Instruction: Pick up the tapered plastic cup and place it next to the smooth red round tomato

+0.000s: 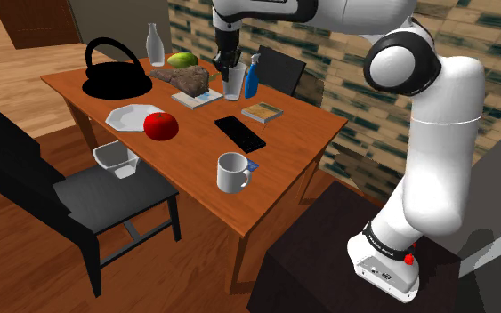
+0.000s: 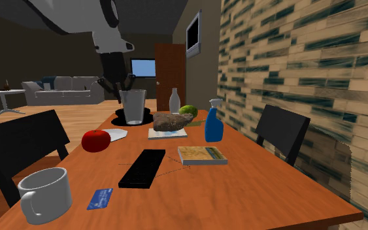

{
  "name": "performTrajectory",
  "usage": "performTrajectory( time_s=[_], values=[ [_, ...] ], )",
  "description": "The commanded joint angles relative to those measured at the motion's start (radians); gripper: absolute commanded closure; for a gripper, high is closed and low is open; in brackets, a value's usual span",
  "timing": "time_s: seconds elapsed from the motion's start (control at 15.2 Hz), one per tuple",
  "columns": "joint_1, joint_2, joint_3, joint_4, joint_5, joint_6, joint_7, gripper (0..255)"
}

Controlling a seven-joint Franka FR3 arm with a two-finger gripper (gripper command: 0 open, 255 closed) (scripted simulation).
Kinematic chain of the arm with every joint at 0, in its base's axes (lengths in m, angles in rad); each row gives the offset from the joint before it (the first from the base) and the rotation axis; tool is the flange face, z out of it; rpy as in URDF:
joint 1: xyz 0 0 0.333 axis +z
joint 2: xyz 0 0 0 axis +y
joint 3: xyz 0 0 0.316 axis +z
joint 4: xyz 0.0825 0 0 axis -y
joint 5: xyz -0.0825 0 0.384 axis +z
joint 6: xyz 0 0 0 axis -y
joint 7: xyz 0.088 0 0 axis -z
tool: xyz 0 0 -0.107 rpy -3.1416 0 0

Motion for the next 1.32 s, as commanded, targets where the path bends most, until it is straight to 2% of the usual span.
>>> performTrajectory(
  time_s=[0.0,0.2,0.26,0.4,0.66,1.25],
  values=[
    [0.025,0.066,0.009,0.091,-0.004,-0.03,0.032,255],
    [0.064,0.202,0.017,0.308,-0.008,-0.116,0.068,255],
    [0.088,0.344,0.019,0.547,-0.009,-0.216,0.082,255],
    [0.088,0.301,0.019,0.444,-0.009,-0.157,0.089,255],
    [0.086,0.256,0.021,0.312,-0.01,-0.07,0.1,255],
    [0.084,0.217,0.022,0.126,-0.014,0.076,0.119,255]
  ],
)
